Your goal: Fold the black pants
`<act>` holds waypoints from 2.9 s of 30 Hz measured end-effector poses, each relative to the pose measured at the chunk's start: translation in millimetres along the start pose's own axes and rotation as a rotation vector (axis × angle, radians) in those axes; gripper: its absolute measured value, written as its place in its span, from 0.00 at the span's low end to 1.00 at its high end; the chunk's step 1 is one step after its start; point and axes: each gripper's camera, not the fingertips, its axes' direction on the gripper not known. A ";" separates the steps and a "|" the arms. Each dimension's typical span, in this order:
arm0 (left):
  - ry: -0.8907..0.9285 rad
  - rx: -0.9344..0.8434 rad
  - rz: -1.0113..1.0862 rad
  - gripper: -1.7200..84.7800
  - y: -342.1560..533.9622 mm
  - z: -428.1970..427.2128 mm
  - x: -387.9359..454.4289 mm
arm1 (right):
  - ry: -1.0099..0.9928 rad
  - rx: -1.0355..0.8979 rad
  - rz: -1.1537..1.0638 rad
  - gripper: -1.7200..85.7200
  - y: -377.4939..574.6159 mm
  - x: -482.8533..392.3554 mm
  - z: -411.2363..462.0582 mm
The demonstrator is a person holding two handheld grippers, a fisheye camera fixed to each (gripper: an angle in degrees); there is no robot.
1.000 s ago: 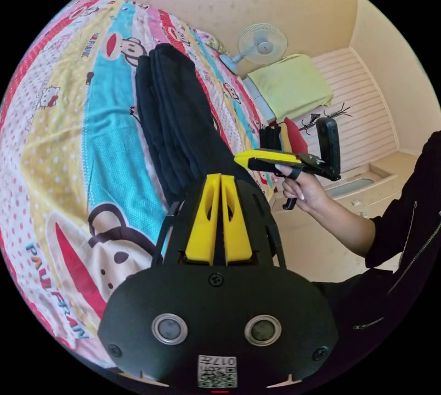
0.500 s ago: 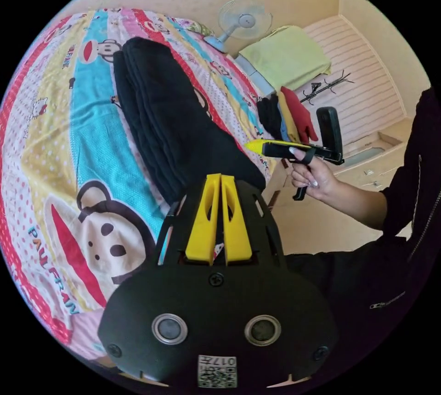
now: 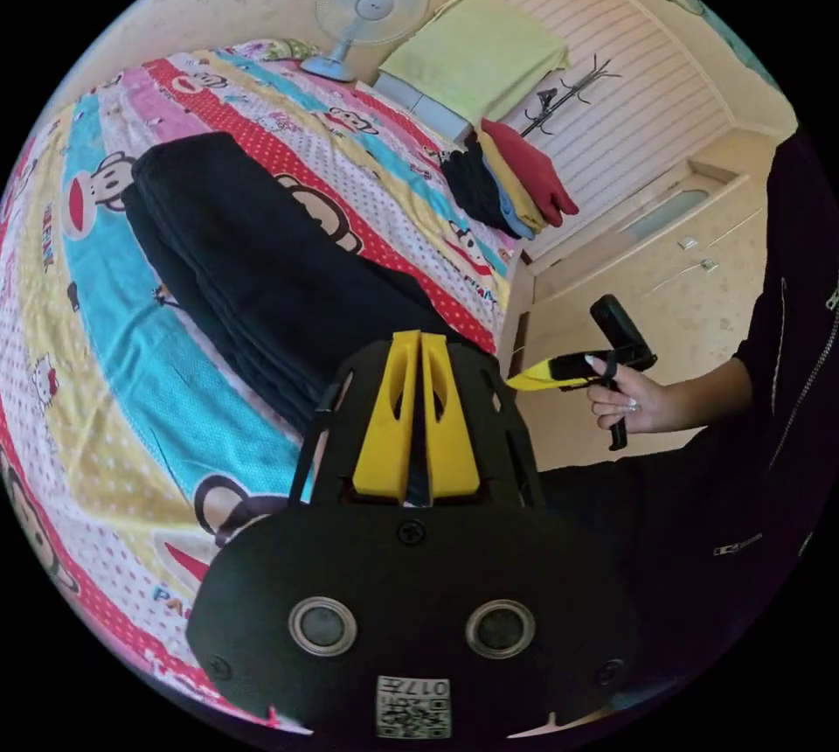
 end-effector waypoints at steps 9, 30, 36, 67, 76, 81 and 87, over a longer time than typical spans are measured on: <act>-0.029 -0.111 -0.047 0.01 -43.7 68.1 -111.9 | -0.166 0.107 0.094 0.19 9.7 42.9 45.7; 0.056 0.032 0.109 0.01 -54.1 -17.3 -127.0 | -0.283 0.186 0.092 0.09 -1.3 12.1 20.4; -0.041 -0.296 0.365 0.01 -37.7 51.3 -107.5 | -0.316 0.117 0.090 0.08 10.2 -41.2 -24.5; 0.500 0.162 -0.413 0.01 129.0 21.6 -245.6 | -0.034 -0.040 0.179 0.15 -253.7 -172.0 77.0; 0.265 0.378 -0.136 0.01 32.5 -62.1 -175.6 | -0.036 -0.310 0.014 0.27 -279.1 -246.9 75.4; 0.029 0.253 -0.339 0.01 -2.4 -5.4 -200.3 | -0.407 -0.242 -0.136 0.16 -252.3 -291.3 38.9; -0.049 0.348 -0.331 0.01 4.1 7.3 -191.8 | 0.490 0.018 -0.675 0.05 -217.1 -337.2 55.6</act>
